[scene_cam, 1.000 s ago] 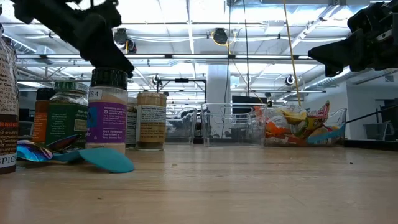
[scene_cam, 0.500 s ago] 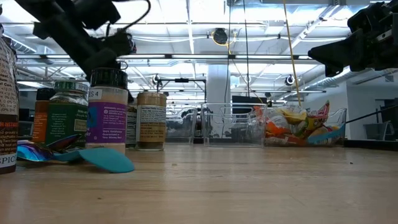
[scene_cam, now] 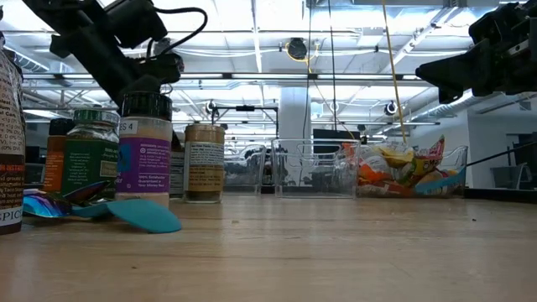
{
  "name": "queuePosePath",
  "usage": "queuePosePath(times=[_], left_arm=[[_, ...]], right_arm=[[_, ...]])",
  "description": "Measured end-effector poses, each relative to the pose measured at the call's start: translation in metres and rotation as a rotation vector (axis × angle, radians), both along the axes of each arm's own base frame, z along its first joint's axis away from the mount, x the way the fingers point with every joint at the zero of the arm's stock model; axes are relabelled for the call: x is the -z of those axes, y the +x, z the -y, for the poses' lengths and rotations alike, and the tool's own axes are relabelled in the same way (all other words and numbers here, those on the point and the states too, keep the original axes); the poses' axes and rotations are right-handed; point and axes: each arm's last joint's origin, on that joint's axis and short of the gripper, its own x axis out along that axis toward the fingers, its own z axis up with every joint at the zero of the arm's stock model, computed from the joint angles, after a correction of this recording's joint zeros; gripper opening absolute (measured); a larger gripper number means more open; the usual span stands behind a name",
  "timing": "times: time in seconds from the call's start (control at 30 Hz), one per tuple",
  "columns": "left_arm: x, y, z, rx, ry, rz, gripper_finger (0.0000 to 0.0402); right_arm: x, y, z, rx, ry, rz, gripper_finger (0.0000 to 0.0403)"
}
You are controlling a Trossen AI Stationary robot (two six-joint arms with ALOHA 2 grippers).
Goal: Pick & Place Food Item
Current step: Put the white seasoning bottle into the left transparent bin
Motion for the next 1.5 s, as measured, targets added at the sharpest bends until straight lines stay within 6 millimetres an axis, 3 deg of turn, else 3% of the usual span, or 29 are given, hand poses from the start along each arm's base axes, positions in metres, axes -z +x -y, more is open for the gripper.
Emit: queuePosePath(times=[0.37, 0.63, 0.77, 0.9, 1.07, 1.27, 1.5], left_arm=[[-0.015, -0.004, 0.000, -0.041, -0.026, 0.106, 0.0208], [-0.070, -0.014, -0.007, -0.149, 0.059, 0.240, 0.0208], [-0.100, -0.016, -0.024, -0.254, 0.131, 0.308, 0.0209], [-0.116, -0.019, -0.050, -0.334, 0.217, 0.323, 0.0210], [-0.105, -0.024, -0.092, -0.474, 0.233, 0.273, 0.0211], [-0.077, -0.021, -0.142, -0.578, 0.158, 0.239, 0.0212], [-0.043, -0.016, -0.178, -0.642, 0.078, 0.209, 0.0213]], right_arm=[[0.000, 0.000, 0.000, 0.000, 0.000, 0.000, 0.0043], [0.000, 0.000, 0.000, 0.000, 0.000, 0.000, 0.0043], [0.000, 0.000, 0.000, 0.000, 0.000, 0.000, 0.0043], [0.000, 0.000, 0.000, 0.000, 0.000, 0.000, 0.0043], [0.000, 0.000, 0.000, 0.000, 0.000, 0.000, 0.0043], [0.000, 0.000, 0.000, 0.000, 0.000, 0.000, 0.0043], [0.000, 0.000, 0.000, 0.000, 0.000, 0.000, 0.0043]])
